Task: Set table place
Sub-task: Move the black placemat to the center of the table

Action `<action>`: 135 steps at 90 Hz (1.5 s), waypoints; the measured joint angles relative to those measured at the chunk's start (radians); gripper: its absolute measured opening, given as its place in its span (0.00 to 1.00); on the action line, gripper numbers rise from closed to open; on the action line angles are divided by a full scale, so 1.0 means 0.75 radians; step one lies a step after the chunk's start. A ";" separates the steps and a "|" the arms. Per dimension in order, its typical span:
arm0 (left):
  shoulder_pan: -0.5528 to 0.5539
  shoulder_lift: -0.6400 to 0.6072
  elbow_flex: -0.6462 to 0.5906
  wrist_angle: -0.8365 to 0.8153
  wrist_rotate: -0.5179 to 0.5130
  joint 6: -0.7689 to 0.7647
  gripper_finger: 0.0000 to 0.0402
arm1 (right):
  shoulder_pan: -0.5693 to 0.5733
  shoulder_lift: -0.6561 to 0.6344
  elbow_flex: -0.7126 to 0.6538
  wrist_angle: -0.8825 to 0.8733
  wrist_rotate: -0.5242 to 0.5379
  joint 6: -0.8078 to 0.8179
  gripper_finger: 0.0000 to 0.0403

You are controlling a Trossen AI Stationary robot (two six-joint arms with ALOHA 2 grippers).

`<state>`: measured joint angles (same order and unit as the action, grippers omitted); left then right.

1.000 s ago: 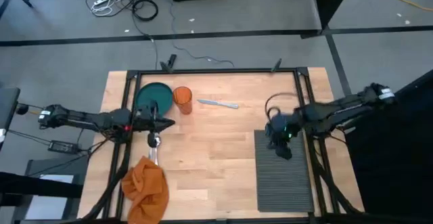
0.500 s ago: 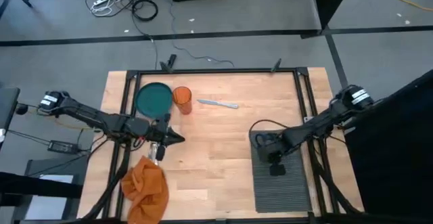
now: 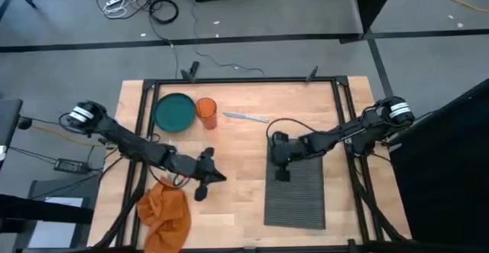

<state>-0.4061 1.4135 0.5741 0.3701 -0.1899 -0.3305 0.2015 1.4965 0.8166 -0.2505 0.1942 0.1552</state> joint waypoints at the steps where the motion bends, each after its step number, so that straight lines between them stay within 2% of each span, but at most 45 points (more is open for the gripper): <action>1: 0.000 0.010 0.005 0.004 -0.001 0.000 0.00 | 0.005 -0.013 0.011 -0.028 -0.012 0.000 0.00; 14: 0.000 0.131 0.059 0.073 -0.004 0.003 0.00 | 0.212 -0.183 0.074 -0.303 -0.231 0.196 0.00; 26: 0.000 0.200 0.100 0.094 -0.009 0.012 0.00 | 0.524 -0.235 0.083 -0.324 -0.287 0.421 0.00; 37: -0.003 0.221 0.121 0.093 -0.010 0.013 0.00 | 0.748 -0.149 0.157 -0.383 -0.265 0.538 0.00; 53: -0.005 0.213 0.124 0.097 -0.011 0.013 0.00 | 0.941 0.082 0.379 -0.634 -0.196 0.690 0.00; 76: -0.005 0.218 0.124 0.076 -0.024 0.021 0.00 | 1.064 0.383 0.687 -0.857 -0.122 0.968 0.06; 99: -0.005 0.218 0.124 0.070 -0.024 0.042 0.00 | 1.118 0.567 0.903 -0.864 -0.077 1.060 0.30; 110: -0.005 0.218 0.124 0.069 -0.028 0.042 0.00 | 1.126 0.647 0.936 -0.868 0.047 1.069 0.43; 119: -0.005 0.218 0.124 0.069 -0.029 0.042 0.00 | 1.125 0.713 0.938 -0.887 0.066 1.104 0.51; 135: -0.005 0.218 0.124 0.072 -0.039 0.042 0.00 | 1.123 0.778 0.937 -1.053 0.081 1.201 0.54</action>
<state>-0.4096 1.5772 0.6670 0.4243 -0.2189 -0.2993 1.0441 2.0800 1.5192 -1.0399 0.2549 1.0563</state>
